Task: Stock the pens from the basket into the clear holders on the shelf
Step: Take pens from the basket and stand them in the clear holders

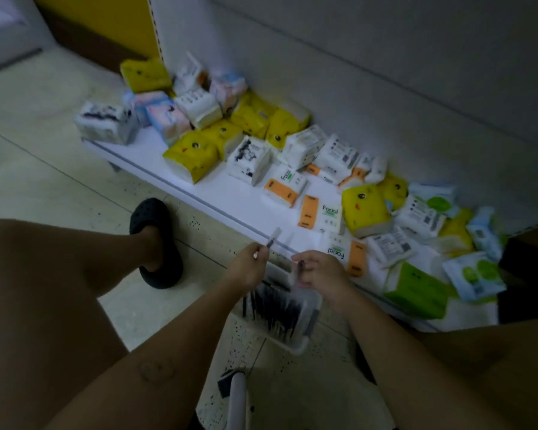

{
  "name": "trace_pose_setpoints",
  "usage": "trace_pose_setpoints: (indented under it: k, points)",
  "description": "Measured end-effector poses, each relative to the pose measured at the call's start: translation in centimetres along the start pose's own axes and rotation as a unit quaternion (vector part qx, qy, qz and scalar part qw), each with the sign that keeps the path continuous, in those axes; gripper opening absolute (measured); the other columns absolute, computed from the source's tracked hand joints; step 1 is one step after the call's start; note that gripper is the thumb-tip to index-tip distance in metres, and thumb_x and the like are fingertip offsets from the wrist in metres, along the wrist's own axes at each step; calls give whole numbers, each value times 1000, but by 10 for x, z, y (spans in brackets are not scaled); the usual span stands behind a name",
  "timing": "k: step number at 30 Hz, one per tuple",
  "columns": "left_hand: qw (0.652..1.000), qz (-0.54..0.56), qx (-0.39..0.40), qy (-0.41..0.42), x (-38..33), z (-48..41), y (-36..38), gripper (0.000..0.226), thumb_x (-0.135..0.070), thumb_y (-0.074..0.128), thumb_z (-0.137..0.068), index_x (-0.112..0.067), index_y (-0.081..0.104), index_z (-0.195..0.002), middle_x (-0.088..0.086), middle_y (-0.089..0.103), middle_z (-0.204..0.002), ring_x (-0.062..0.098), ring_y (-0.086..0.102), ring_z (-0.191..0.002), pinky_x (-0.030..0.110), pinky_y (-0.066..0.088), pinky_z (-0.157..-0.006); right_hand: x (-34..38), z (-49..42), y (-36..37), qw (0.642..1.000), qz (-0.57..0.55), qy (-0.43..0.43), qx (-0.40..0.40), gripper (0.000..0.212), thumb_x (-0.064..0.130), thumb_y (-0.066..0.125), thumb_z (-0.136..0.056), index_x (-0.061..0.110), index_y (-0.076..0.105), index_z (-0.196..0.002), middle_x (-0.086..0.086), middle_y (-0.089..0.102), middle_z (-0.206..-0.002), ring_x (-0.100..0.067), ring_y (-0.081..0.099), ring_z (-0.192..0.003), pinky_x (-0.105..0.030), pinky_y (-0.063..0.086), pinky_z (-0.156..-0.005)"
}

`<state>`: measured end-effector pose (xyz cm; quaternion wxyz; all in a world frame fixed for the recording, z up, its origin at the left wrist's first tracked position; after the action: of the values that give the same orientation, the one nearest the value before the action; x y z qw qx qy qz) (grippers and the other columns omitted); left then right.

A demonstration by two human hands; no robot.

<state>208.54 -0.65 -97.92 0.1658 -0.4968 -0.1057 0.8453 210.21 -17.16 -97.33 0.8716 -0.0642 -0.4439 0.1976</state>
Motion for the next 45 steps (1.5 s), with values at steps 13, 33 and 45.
trace_pose_setpoints:
  k: [13, 33, 45]
  points:
    - [987, 111, -21, 116, -101, 38, -14, 26, -40, 48, -98, -19, 60, -108, 1, 69, -79, 21, 40, -58, 30, 35, -53, 70, 64, -44, 976, 72, -193, -69, 13, 17, 68, -89, 7, 71, -80, -6, 66, -71, -29, 65, -70, -49, 55, -74]
    - [918, 173, -15, 356, -307, 154, -10, 13, -20, 63, -92, -9, 65, -88, 8, 64, -76, 15, 63, -69, 31, 54, -67, 190, 236, -161, 857, -26, -426, -290, 40, 12, 75, -81, 43, 58, -100, 5, 60, -85, -20, 66, -74, -48, 58, -65]
    - [843, 112, 46, 524, -443, 252, 2, 37, -13, 60, -93, -28, 56, -127, 8, 70, -95, 17, 71, -84, 35, 60, -75, 241, 354, -250, 771, -92, -524, -349, 36, 4, 60, -92, 31, 56, -115, 3, 68, -103, -6, 69, -88, -23, 58, -70]
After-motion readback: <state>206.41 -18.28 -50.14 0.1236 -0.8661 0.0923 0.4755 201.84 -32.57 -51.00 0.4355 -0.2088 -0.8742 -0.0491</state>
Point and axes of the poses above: each hand's wrist, its own z-axis away from the middle knuckle, its own y-axis out of the palm, x = y × z, the point moved 4 cm from there along -z, towards the middle knuckle
